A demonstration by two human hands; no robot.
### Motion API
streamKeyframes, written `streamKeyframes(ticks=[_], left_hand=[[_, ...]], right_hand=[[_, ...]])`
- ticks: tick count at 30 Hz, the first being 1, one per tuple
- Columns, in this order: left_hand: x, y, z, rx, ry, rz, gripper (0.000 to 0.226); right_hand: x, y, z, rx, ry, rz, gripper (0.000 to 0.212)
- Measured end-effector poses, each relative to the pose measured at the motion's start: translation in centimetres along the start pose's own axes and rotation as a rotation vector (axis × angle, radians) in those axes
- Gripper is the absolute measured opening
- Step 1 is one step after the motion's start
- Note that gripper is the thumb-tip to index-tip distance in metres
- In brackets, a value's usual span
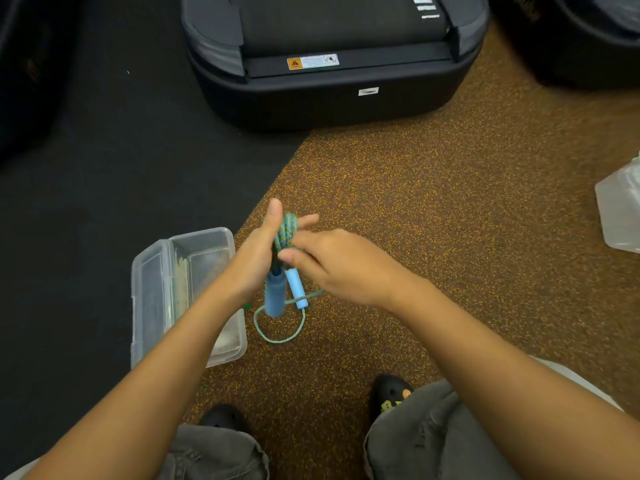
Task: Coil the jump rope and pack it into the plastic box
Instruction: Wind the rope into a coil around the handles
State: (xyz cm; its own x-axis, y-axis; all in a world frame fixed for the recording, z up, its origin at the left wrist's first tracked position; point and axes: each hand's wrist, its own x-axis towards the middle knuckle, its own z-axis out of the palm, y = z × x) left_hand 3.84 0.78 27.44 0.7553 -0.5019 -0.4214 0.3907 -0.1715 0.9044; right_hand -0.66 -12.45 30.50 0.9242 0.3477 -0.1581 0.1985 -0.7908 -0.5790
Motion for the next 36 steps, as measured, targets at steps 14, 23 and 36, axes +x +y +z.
streamKeyframes(ticks=[14, 23, 36], left_hand=[[-0.8, 1.3, -0.6, 0.101, -0.268, 0.104, 0.064], [-1.1, 1.6, -0.3, -0.421, -0.259, 0.143, 0.023], [-0.8, 2.5, -0.5, -0.758, -0.084, 0.125, 0.042]], right_hand=[[0.6, 1.8, -2.0, 0.181, 0.219, 0.055, 0.022], [1.1, 2.3, -1.7, 0.237, 0.33, 0.04, 0.022], [0.9, 0.8, 0.7, 0.12, -0.015, 0.095, 0.016]])
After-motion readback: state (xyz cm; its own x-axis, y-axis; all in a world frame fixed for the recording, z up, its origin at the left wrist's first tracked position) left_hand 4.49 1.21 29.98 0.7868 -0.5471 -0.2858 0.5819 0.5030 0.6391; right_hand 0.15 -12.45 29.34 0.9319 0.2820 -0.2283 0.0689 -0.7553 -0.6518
